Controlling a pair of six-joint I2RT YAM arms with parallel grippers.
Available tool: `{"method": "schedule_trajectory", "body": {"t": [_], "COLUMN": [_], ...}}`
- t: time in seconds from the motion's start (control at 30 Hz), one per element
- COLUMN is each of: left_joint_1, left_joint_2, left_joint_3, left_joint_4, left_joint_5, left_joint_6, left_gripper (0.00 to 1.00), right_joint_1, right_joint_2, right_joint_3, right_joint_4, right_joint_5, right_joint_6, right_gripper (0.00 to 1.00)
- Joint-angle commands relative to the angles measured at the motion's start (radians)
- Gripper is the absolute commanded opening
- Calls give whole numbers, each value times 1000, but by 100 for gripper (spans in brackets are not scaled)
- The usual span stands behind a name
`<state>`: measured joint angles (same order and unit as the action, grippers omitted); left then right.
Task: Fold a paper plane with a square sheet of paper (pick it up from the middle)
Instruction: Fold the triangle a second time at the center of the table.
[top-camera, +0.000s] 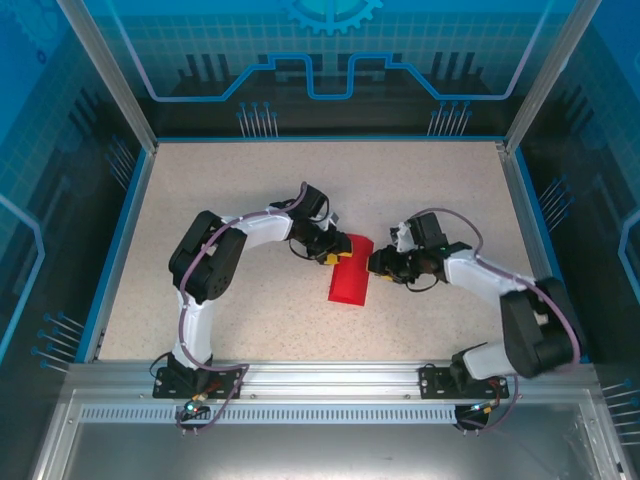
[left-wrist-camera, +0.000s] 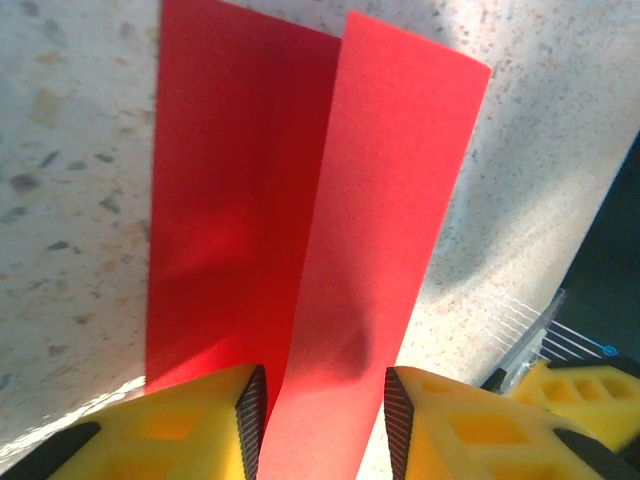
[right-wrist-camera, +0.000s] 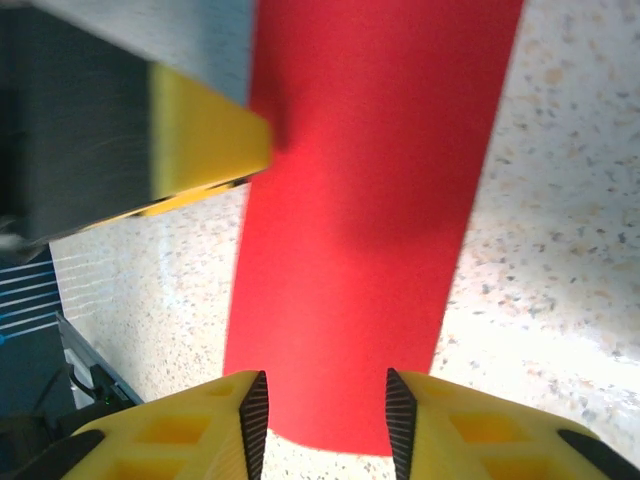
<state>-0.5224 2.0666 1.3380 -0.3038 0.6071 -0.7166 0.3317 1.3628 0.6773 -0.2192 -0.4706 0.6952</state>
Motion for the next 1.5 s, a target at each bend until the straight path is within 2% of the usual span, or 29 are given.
{"method": "schedule_trajectory", "body": {"t": [0.0,0.13,0.23,0.37,0.4,0.43,0.47,0.5,0.53,0.6,0.73,0.8,0.87,0.97,1.07,1.17,1.47], "left_joint_1": [-5,-7,-11,-20,-22,-26,-30,-35,-39,-45,-50,-51,-51,-51,-50,-51,-49], "left_joint_2": [-20,-24,-34,-34,-31,-30,-31,-31,-35,-47,-48,-48,-53,-56,-54,-52,-49], "left_joint_3": [-25,-36,-40,-48,-47,-46,-48,-48,-50,-68,-96,-97,-93,-86,-74,-68,-57], "left_joint_4": [57,93,85,98,95,92,91,90,89,102,146,143,130,114,105,98,90], "left_joint_5": [82,114,111,115,115,115,112,110,104,91,96,95,89,77,77,76,82], "left_joint_6": [-25,-43,-32,-34,-36,-38,-38,-38,-35,-42,-64,-64,-60,-53,-56,-56,-58], "left_gripper": [41,46,50,51,53,54,55,55,55,57,48,44,43,40,40,39,36], "right_joint_1": [47,93,96,109,108,107,103,100,85,67,75,125,249,433,600,724,788], "right_joint_2": [-128,-274,-376,-501,-521,-541,-557,-564,-569,-564,-499,-455,-427,-386,-294,-171,91], "right_joint_3": [-42,-88,-124,-178,-191,-192,-177,-160,-140,-116,-105,-104,-106,-102,-41,37,196], "right_joint_4": [-27,-50,-51,-30,-14,-24,-68,-124,-154,-174,-165,-164,-170,-157,-175,-190,-210], "right_joint_5": [95,184,204,265,264,294,368,446,460,407,272,277,419,605,776,938,1036], "right_joint_6": [-42,-60,-74,-120,-149,-176,-174,-163,-189,-236,-260,-250,-233,-215,-217,-227,-245], "right_gripper": [44,47,49,62,70,88,99,100,99,99,97,94,90,90,93,95,97]}}
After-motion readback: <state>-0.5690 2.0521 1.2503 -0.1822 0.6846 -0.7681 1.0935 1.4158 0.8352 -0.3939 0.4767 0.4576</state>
